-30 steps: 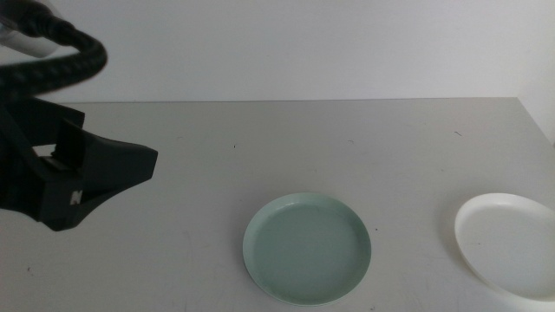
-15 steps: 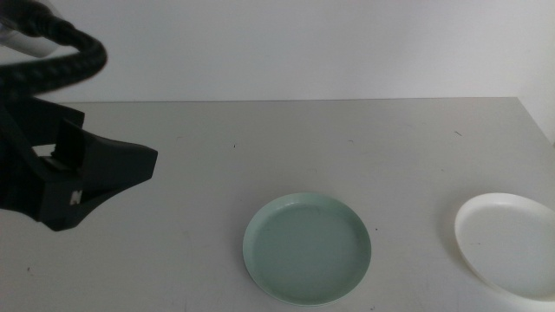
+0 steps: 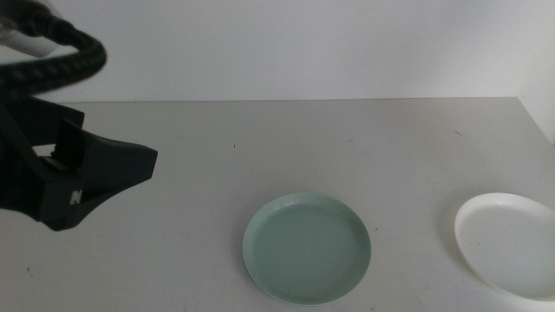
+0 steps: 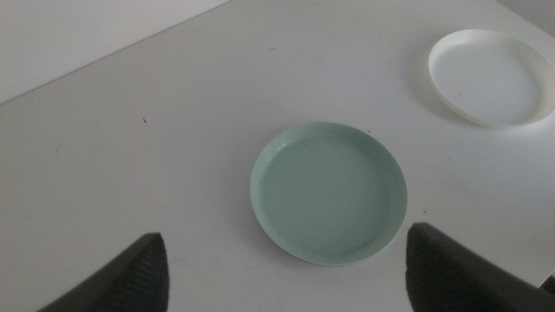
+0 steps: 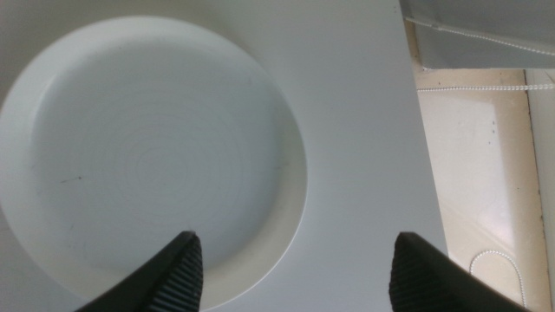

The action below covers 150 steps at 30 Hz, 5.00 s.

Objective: Stack the three bowls on top of each other.

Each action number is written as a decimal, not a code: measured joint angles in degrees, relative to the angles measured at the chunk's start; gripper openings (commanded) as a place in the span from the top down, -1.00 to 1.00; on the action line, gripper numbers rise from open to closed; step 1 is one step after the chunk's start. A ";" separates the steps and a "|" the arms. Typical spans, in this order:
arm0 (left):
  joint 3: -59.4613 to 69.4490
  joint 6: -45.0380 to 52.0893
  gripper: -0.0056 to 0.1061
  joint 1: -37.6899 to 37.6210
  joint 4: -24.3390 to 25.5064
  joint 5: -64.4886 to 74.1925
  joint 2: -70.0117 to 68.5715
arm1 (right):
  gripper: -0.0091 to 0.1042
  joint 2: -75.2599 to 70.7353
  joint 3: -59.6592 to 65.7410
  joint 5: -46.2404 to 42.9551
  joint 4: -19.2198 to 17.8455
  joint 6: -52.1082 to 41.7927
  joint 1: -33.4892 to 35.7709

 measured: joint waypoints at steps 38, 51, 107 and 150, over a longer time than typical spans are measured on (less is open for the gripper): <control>0.00 0.00 -0.98 0.00 0.00 0.00 0.00 | 0.56 24.18 -0.72 -5.83 6.53 -2.88 -3.47; 0.00 0.00 -0.98 0.00 0.00 0.00 0.00 | 0.86 21.28 -0.65 -5.25 8.68 -3.43 -3.51; 0.00 0.00 -0.98 0.00 0.00 -0.01 0.00 | 0.58 18.26 -2.02 -14.20 22.35 -1.30 38.35; -10.40 -13.53 -0.98 0.27 22.10 -2.28 14.64 | 0.06 6.36 -28.08 1.31 16.79 -5.19 27.05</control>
